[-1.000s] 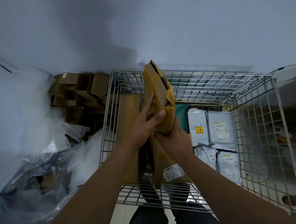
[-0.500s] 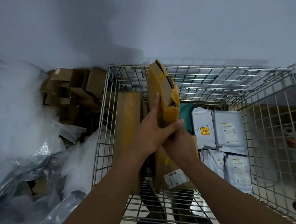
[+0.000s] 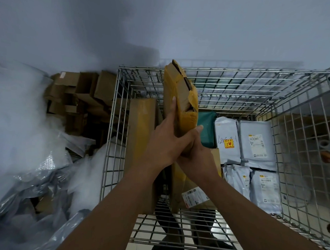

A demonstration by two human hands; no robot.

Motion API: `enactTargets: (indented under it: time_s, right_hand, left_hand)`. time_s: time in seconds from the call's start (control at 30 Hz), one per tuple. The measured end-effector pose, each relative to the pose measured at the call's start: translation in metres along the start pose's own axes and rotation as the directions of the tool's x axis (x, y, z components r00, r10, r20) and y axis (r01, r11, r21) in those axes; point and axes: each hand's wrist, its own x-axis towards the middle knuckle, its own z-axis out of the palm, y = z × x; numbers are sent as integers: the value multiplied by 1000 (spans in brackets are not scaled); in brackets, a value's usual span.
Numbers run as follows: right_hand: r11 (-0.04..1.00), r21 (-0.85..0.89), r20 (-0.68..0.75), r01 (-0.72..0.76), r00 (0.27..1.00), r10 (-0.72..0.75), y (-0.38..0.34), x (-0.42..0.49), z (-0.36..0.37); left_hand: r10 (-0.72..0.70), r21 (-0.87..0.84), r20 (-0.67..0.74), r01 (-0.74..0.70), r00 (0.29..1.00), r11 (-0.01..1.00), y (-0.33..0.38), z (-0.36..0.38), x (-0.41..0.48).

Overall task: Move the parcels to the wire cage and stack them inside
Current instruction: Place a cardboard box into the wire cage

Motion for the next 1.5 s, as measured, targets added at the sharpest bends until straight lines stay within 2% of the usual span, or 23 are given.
enactTargets:
  time_s: [0.23, 0.4, 0.53, 0.67, 0.83, 0.93, 1.0, 1.1, 1.27, 1.4, 1.5]
  right_hand:
    - [1000, -9, -192, 25, 981, -27, 5, -4, -16]
    - [998, 51, -237, 46, 971, -33, 17, -8, -29]
    - [993, 101, -287, -59, 954, 86, 36, -21, -42]
    - [971, 200, -388, -134, 899, 204, 53, -36, -59]
    - [912, 357, -366, -201, 868, 335, 73, -39, -80]
    - [868, 454, -360, -199, 851, 383, 76, -37, -88]
    - [811, 547, -345, -207, 827, 443, 81, -36, -96]
    - [716, 658, -301, -234, 789, 535, 92, -34, -116]
    - [588, 786, -295, -191, 719, 629, 115, -24, -159]
    - [538, 829, -265, -153, 741, 618, 131, -10, -185]
    - [448, 880, -195, -156, 741, 643, 140, 0, -192]
  left_hand:
    - [70, 144, -47, -63, 996, 988, 3, 2, -3]
    - [82, -39, 76, -79, 994, 996, -20, 20, -21]
    - [50, -69, 183, -38, 982, 997, -35, 49, -38]
    - [64, -52, 258, -52, 964, 997, -44, 76, -43]
    - [13, 134, 340, -62, 940, 989, -55, 105, -48]
    - [10, 392, 313, -139, 950, 910, -61, 127, -47]
    - [3, 484, 256, -130, 967, 866, -68, 140, -47]
    - [-8, 556, 178, -94, 984, 826, -79, 150, -49]
    - [-86, 630, 138, -20, 987, 776, -91, 141, -51]
    - [17, 677, 109, -87, 994, 731, -86, 130, -37]
    - [109, 720, 52, -112, 993, 685, -75, 126, -13]
